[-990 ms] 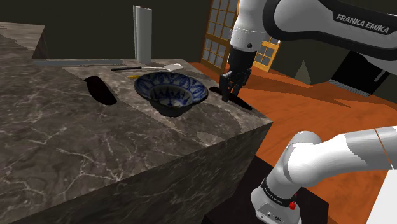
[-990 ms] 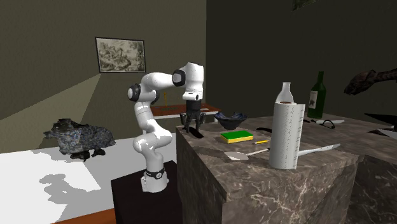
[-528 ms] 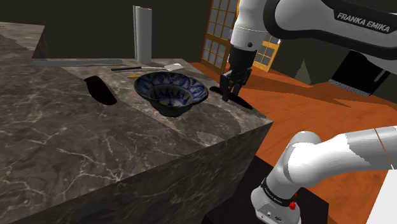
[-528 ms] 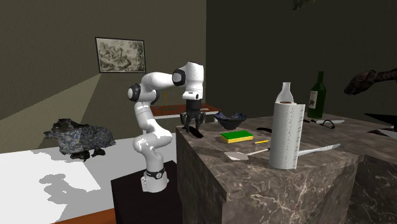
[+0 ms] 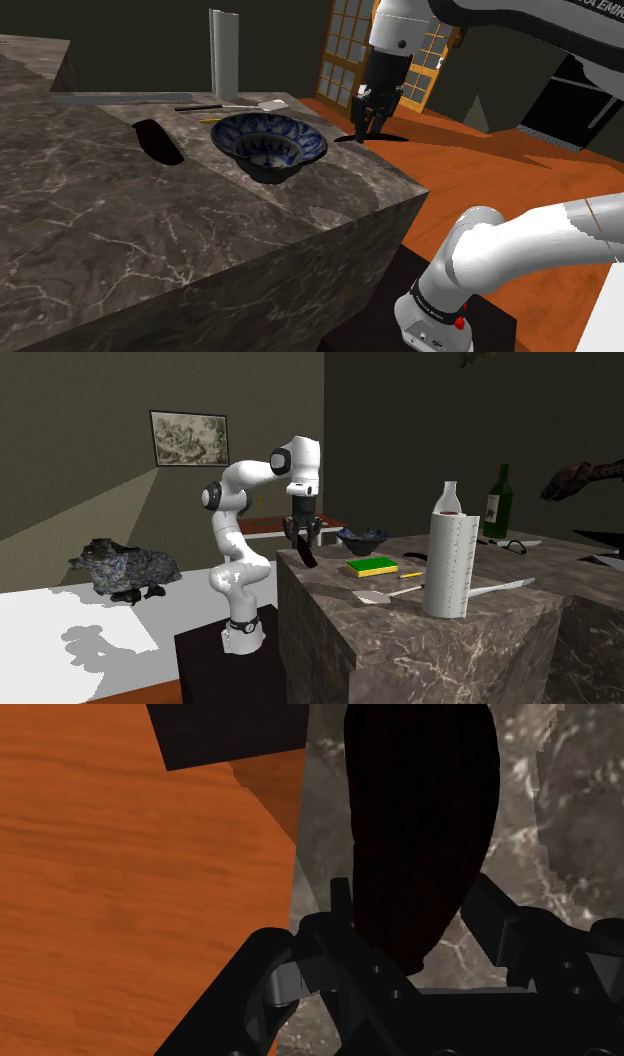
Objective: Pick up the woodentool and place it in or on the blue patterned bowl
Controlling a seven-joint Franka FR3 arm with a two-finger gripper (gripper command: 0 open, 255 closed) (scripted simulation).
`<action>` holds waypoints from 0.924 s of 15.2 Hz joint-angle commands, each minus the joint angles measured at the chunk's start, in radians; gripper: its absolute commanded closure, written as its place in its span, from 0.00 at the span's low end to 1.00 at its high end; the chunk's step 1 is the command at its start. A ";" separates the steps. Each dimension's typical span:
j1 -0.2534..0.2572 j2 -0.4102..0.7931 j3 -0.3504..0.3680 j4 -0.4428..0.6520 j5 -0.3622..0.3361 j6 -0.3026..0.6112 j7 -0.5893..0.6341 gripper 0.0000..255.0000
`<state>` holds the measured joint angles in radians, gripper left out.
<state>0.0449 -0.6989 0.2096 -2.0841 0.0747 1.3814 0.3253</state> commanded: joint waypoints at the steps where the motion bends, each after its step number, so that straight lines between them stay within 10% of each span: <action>1: -0.002 0.014 0.000 0.039 -0.002 -0.025 0.002 1.00; 14: -0.014 0.114 -0.001 0.301 -0.017 -0.188 0.007 1.00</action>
<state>0.0316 -0.5949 0.2074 -1.8053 0.0586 1.2059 0.3304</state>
